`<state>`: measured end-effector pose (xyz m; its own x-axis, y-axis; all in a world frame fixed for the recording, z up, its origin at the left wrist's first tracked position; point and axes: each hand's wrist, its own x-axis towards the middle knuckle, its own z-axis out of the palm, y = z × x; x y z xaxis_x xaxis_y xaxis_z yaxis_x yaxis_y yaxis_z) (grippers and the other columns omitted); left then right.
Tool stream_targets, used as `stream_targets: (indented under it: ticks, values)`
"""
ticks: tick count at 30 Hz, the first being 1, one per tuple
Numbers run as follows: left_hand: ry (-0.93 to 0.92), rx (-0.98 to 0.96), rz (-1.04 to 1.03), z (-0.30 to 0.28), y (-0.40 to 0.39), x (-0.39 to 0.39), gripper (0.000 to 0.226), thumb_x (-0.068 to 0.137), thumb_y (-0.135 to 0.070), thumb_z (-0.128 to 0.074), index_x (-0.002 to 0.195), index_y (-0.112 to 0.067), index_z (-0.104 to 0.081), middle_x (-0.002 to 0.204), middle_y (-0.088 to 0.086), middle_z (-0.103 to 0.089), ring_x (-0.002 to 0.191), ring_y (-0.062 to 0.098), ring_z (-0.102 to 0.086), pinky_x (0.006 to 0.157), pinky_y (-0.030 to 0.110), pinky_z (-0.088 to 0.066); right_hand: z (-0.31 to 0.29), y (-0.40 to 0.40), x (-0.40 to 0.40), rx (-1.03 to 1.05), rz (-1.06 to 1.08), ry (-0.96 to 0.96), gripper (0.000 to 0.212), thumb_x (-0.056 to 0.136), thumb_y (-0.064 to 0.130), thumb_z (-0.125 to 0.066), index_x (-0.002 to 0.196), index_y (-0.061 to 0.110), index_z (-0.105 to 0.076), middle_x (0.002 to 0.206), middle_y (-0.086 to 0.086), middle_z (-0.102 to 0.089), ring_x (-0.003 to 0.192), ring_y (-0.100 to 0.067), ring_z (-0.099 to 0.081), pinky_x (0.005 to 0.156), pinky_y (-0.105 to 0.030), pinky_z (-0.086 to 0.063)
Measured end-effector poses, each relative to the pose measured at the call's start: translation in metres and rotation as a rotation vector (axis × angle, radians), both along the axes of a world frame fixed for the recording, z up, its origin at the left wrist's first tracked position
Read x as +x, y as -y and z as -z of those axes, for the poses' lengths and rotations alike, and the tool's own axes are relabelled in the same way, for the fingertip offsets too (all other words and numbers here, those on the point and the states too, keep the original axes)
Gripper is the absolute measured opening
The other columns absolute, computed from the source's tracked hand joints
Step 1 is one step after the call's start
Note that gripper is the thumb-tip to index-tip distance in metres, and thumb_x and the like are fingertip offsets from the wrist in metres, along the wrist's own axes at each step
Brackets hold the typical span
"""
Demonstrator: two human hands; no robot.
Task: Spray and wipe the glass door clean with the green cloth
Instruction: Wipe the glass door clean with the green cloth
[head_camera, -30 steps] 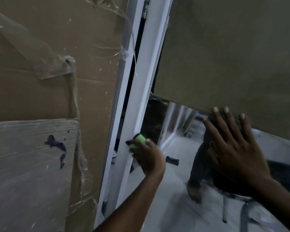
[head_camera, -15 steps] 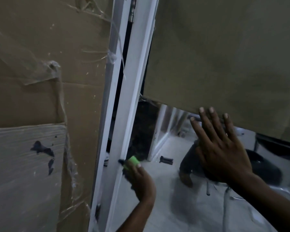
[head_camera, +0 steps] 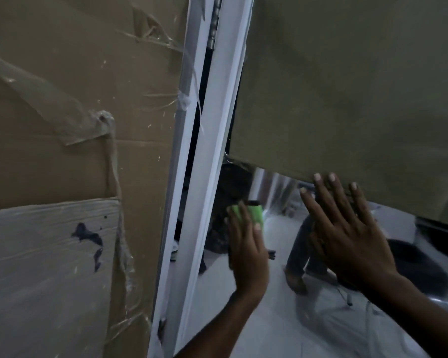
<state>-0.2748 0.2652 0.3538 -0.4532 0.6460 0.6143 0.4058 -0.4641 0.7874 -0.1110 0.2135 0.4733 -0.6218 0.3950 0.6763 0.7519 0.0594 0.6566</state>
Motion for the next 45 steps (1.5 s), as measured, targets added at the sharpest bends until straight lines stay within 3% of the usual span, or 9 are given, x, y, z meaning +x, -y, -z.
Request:
stream_targets:
  ticks: [4, 13, 19, 23, 26, 32, 36, 42, 45]
  values:
    - [0.269, -0.298, -0.019, -0.005, -0.035, -0.04, 0.057, 0.102, -0.053, -0.017, 0.156, -0.039, -0.006, 0.156, 0.017, -0.034, 0.131, 0.035, -0.05, 0.096, 0.051, -0.053, 0.0, -0.001, 0.0, -0.004, 0.009, -0.006, 0.068, 0.098, 0.032, -0.038, 0.158, 0.004, -0.026, 0.167, -0.024, -0.011, 0.156, -0.04, -0.008, 0.125, -0.059, -0.011]
    - [-0.33, 0.058, -0.02, -0.022, 0.022, 0.025, 0.055, 0.107, -0.045, -0.011, 0.159, -0.029, 0.0, 0.167, 0.002, 0.002, 0.154, 0.019, 0.006, 0.123, 0.046, -0.022, 0.001, -0.004, 0.001, 0.001, 0.006, -0.008, 0.067, 0.099, 0.032, -0.039, 0.158, 0.004, -0.026, 0.167, -0.024, -0.011, 0.156, -0.039, -0.008, 0.126, -0.058, -0.01]
    - [-0.05, -0.246, 0.136, 0.047, 0.066, 0.041, 0.07, 0.081, -0.084, -0.001, 0.144, -0.058, 0.011, 0.164, -0.012, 0.004, 0.153, 0.018, -0.013, 0.118, 0.039, -0.034, 0.006, 0.006, -0.012, -0.072, -0.057, -0.146, 0.066, 0.092, 0.026, -0.037, 0.154, 0.004, -0.037, 0.165, -0.025, -0.021, 0.155, -0.04, -0.015, 0.125, -0.057, -0.011]
    - [0.125, -0.265, 0.179, 0.033, 0.075, 0.022, 0.043, 0.103, -0.049, -0.036, 0.141, -0.035, -0.047, 0.131, -0.002, -0.063, 0.11, 0.014, -0.064, 0.084, 0.03, -0.054, 0.076, 0.026, -0.026, -0.249, -0.256, -0.051, 0.069, 0.085, 0.031, -0.065, 0.148, 0.01, -0.046, 0.153, -0.018, -0.047, 0.145, -0.032, -0.041, 0.118, -0.053, -0.035]
    - [0.163, -0.273, 0.217, 0.024, 0.067, 0.003, 0.024, 0.103, -0.028, -0.05, 0.122, -0.034, -0.064, 0.101, -0.005, -0.066, 0.091, 0.005, -0.068, 0.074, 0.015, -0.053, 0.146, 0.03, -0.038, -0.331, -0.151, 0.022, 0.083, 0.082, 0.037, -0.072, 0.152, 0.003, -0.043, 0.159, -0.017, -0.036, 0.149, -0.031, -0.035, 0.12, -0.049, -0.034]
    - [0.165, -0.269, 0.391, 0.029, 0.054, -0.017, 0.039, 0.1, -0.029, -0.053, 0.13, -0.055, -0.055, 0.124, -0.004, -0.064, 0.109, 0.017, -0.066, 0.092, 0.047, -0.057, 0.16, 0.014, -0.031, -0.21, -0.016, 0.054, 0.067, 0.091, 0.012, -0.031, 0.158, 0.009, -0.031, 0.169, -0.01, -0.017, 0.157, -0.029, -0.013, 0.124, -0.057, -0.008]
    - [0.2, -0.185, 0.335, 0.019, 0.059, -0.016, 0.052, 0.099, -0.006, -0.046, 0.137, -0.041, -0.051, 0.127, -0.003, -0.057, 0.103, 0.023, -0.061, 0.087, 0.036, -0.052, 0.088, 0.017, -0.002, -0.071, -0.027, -0.057, 0.081, 0.092, 0.017, -0.065, 0.161, 0.016, -0.023, 0.17, -0.009, -0.012, 0.158, -0.029, -0.009, 0.123, -0.064, -0.008]
    - [0.18, -0.173, 0.321, 0.013, 0.061, -0.008, 0.055, 0.098, 0.002, -0.039, 0.142, -0.028, -0.051, 0.14, -0.008, -0.046, 0.121, 0.003, -0.048, 0.082, 0.002, -0.039, 0.011, 0.027, 0.024, 0.074, 0.034, -0.351, 0.07, 0.106, 0.034, -0.049, 0.162, 0.01, -0.013, 0.17, -0.014, -0.005, 0.157, -0.033, -0.008, 0.121, -0.068, -0.005]
    - [0.206, -0.15, 0.332, 0.016, 0.062, -0.014, 0.053, 0.098, 0.004, -0.038, 0.139, -0.027, -0.052, 0.143, -0.003, -0.052, 0.129, 0.008, -0.049, 0.097, 0.017, -0.041, 0.064, 0.024, 0.016, 0.003, -0.004, -0.254, 0.072, 0.102, 0.028, -0.054, 0.162, 0.013, -0.017, 0.17, -0.013, -0.007, 0.157, -0.033, -0.01, 0.12, -0.07, -0.012]
